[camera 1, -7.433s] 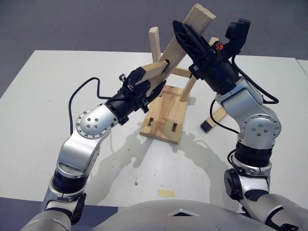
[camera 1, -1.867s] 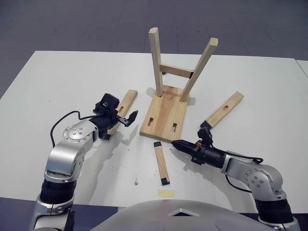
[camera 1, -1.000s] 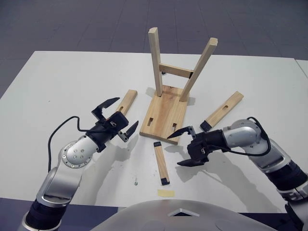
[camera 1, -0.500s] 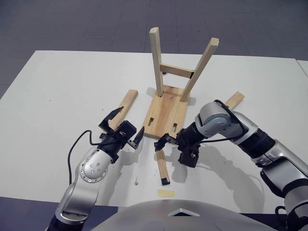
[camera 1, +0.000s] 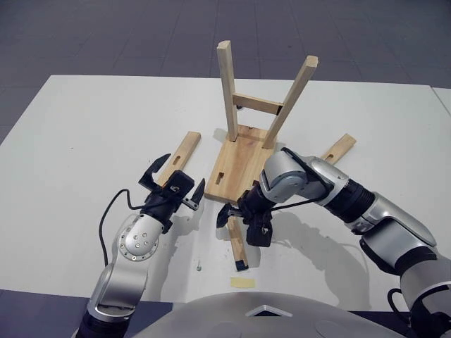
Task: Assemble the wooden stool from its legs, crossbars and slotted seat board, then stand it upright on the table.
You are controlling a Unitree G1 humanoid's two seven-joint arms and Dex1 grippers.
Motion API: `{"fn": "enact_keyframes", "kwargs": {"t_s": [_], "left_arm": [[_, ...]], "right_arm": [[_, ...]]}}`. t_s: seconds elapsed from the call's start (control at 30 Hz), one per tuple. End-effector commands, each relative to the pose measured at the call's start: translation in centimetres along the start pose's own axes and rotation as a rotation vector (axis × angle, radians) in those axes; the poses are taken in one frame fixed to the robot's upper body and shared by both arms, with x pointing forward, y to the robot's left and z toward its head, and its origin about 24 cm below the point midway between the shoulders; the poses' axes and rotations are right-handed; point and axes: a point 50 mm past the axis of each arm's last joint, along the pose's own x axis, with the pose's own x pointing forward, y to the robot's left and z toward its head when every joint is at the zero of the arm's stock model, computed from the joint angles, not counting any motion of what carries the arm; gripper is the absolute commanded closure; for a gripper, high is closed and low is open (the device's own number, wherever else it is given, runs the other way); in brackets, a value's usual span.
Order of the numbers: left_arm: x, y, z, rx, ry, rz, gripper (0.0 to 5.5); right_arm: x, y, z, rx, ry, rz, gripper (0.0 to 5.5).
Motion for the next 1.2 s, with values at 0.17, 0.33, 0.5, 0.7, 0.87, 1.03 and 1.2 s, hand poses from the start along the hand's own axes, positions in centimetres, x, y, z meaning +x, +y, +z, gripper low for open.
{"fn": "enact_keyframes", "kwargs": {"t_s": [0.17, 0.33, 0.5, 0.7, 0.87, 1.03, 1.2], "left_arm": [[0.3, -0.6, 0.1, -0.013, 0.021, 0.022, 0.1], [0.2, -1.3, 0.2, -0.034, 0.026, 0.032, 0.1], [-0.2, -1.7, 0.0, -0.051, 0.047, 0.051, 0.1], [-0.1, -2.1, 0.0, -0.067, 0.049, 0.061, 0.1], [0.2, -1.9, 0.1, -0.068, 0.042, 0.058, 0.1], [0.4, -1.7, 0.1, -0.062, 0.037, 0.048, 0.1], [0.3, -1.9, -0.1, -0.062, 0.042, 0.047, 0.1]], "right_arm": [[2.3, 1.9, 0.2, 0.042, -0.007, 0.148, 2.5], [2.4, 2.8, 0.0, 0.066, -0.006, 0.193, 3.23], [1.9, 4.1, -0.4, 0.097, 0.008, 0.229, 3.99], [1.5, 3.5, -0.1, 0.086, 0.005, 0.15, 4.14], [1.2, 2.3, -0.4, 0.083, 0.017, 0.121, 3.37], [2.0, 2.4, -0.8, 0.111, 0.021, 0.112, 2.65], [2.8, 2.1, -0.6, 0.091, 0.006, 0.149, 1.98]]}}
